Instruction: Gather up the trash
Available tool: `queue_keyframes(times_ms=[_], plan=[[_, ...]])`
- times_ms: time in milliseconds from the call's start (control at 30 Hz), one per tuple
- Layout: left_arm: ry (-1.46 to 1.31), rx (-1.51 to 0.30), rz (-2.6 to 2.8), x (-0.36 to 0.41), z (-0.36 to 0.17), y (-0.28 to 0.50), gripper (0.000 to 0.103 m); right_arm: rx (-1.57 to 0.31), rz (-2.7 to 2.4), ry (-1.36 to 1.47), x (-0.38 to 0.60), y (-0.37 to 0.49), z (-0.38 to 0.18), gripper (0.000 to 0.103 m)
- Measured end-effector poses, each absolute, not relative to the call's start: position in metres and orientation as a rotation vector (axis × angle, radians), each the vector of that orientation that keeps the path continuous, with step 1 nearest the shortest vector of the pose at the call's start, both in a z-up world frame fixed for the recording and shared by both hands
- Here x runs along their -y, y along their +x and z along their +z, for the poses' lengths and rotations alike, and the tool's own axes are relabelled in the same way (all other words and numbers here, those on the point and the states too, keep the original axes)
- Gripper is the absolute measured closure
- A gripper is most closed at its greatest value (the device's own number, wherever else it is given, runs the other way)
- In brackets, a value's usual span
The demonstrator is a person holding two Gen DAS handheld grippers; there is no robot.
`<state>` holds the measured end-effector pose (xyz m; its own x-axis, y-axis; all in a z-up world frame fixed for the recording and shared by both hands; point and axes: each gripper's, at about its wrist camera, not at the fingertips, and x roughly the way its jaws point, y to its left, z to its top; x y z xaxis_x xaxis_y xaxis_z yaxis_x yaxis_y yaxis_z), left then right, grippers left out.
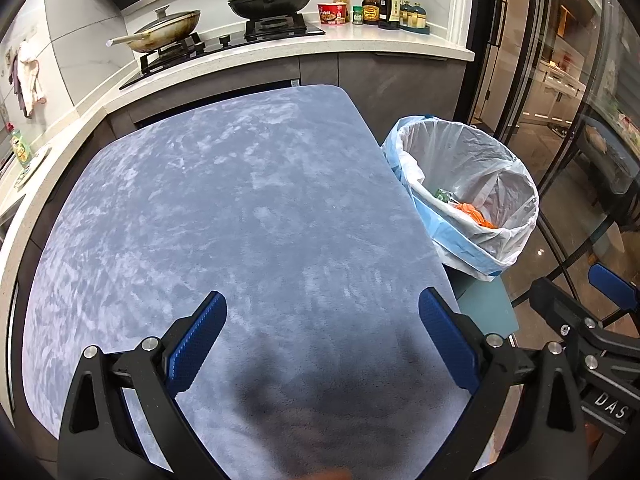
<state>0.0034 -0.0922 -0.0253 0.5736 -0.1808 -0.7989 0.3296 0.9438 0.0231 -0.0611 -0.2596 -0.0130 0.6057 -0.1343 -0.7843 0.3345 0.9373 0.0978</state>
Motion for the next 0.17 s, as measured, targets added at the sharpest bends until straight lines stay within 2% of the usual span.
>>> queue_keyframes(times_ms=[167], plan=[[0.171,-0.915,-0.302,0.0935,-0.0248,0.0051,0.011,-0.879,-0.277,0.244,0.2600,-0.0608,-0.0127,0.013]])
